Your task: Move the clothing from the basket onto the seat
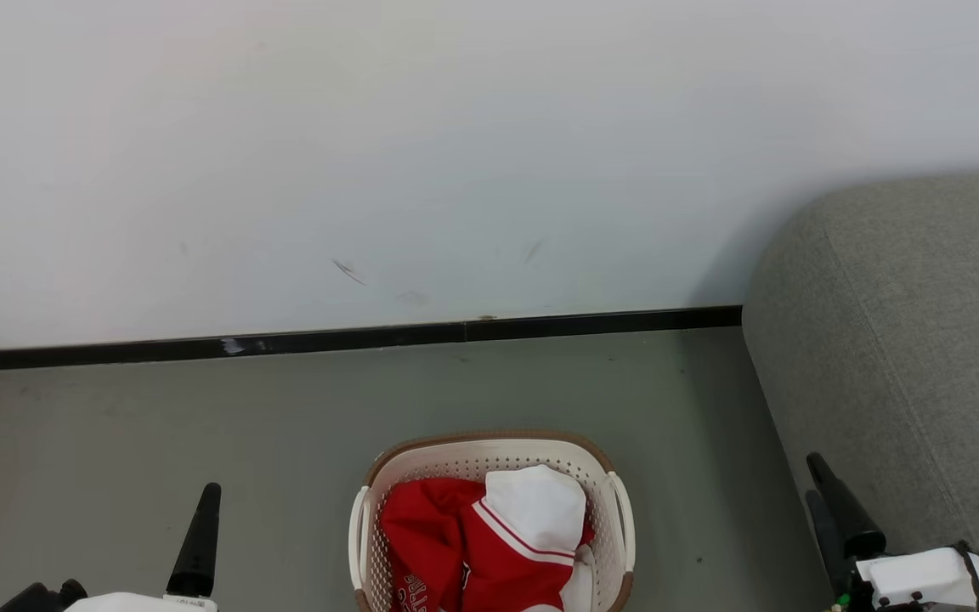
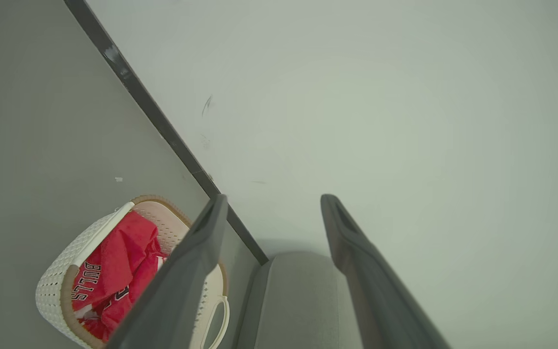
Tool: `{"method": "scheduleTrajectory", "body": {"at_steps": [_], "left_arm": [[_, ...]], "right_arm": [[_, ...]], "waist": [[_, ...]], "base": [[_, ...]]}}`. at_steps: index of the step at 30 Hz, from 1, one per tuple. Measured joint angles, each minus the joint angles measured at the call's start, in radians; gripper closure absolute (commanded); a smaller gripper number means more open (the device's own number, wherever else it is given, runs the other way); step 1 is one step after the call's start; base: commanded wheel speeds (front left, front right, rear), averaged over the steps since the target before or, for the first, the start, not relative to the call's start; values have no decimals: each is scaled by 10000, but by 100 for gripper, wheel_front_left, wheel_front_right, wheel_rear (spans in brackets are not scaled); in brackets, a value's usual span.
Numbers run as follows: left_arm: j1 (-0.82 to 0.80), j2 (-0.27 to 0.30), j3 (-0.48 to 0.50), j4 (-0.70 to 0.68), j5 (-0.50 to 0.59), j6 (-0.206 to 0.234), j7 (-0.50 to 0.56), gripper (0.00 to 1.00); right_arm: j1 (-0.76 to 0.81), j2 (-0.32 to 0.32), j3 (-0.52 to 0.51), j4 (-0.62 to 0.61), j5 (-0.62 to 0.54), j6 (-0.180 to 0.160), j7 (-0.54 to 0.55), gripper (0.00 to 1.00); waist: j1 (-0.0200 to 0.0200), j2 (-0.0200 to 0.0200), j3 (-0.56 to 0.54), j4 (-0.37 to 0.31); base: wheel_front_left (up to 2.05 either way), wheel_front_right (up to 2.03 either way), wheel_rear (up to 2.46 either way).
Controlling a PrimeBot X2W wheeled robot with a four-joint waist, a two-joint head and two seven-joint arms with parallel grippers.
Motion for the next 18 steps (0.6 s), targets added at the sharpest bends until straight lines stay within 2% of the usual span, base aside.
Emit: {"method": "scheduleTrajectory", "body": {"at_steps": [8, 11, 12, 18], "left_arm": [[35, 58, -303, -282, 1170, 257, -265, 0], [37, 86, -353, -397, 1480, 334, -307, 0], [40, 155, -431, -491, 1868, 370, -397, 0], [105, 244, -608, -715, 2782, 625, -573, 0]], "right_arm": [[0, -42, 265, -58, -1300, 0, -278, 0], [0, -61, 366, -71, -1678, 0, -345, 0], [0, -69, 449, -79, -2034, 0, -412, 0], [-2, -123, 614, -117, -3058, 2, -594, 0]], "waist": [[74, 0, -148, 25], [89, 0, -190, 35], [103, 0, -230, 45], [119, 1, -313, 67]], "base": [[0, 0, 0], [0, 0, 0], [0, 0, 0], [0, 0, 0]]}}
